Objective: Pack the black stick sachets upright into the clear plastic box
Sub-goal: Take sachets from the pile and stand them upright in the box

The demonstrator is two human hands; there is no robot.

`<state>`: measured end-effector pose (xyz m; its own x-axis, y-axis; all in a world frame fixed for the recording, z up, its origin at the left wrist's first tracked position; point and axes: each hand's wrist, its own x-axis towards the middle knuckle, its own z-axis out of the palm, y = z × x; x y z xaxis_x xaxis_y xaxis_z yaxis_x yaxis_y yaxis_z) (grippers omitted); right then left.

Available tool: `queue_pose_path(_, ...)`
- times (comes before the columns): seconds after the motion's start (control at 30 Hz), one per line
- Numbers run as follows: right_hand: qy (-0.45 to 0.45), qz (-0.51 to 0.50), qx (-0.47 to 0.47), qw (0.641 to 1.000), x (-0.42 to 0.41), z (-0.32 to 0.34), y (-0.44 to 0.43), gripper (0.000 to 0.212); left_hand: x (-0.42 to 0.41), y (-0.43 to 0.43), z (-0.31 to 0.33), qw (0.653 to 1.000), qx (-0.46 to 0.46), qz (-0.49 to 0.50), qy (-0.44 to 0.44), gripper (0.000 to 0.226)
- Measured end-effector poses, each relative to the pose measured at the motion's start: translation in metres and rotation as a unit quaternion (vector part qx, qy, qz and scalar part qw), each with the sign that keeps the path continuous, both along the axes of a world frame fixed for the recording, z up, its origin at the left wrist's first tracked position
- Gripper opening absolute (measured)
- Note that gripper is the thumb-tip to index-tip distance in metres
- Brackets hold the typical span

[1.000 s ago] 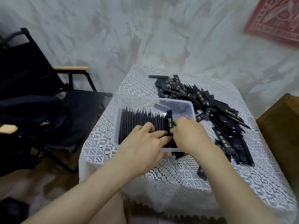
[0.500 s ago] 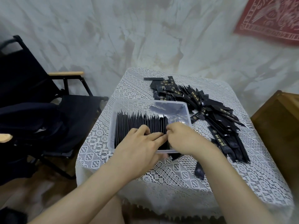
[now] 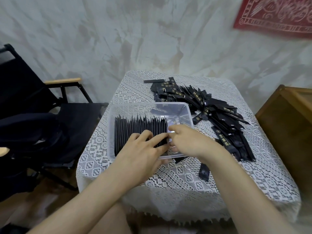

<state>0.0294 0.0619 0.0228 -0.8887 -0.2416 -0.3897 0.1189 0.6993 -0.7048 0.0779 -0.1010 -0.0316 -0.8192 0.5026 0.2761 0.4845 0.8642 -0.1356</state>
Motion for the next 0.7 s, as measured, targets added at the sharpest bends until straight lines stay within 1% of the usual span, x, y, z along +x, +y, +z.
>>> queue_pose_path(0.17, -0.004, -0.006, 0.007, 1.0, -0.004, -0.003, 0.0, 0.035, 0.0, 0.0, 0.001, 1.0, -0.009, 0.0, 0.001, 0.051)
queue_pose_path(0.33, 0.003, 0.014, 0.005, 1.0, -0.006, -0.006, 0.004, 0.034, -0.002, 0.0, 0.002, 1.0, -0.025, -0.015, -0.001, 0.054)
queue_pose_path(0.5, 0.005, 0.032, 0.004, 0.999, -0.007, -0.008, 0.007, 0.035, 0.0, 0.001, 0.003, 1.0, -0.029, -0.007, 0.0, 0.056)
queue_pose_path(0.63, 0.013, 0.032, -0.028, 0.999, -0.002, -0.006, 0.012, 0.04, 0.001, 0.002, 0.004, 0.999, -0.032, -0.003, 0.0, 0.059)
queue_pose_path(0.7, 0.012, 0.014, -0.095, 0.995, 0.005, -0.004, 0.017, 0.041, 0.002, 0.001, 0.002, 1.0, -0.031, -0.004, 0.005, 0.058)
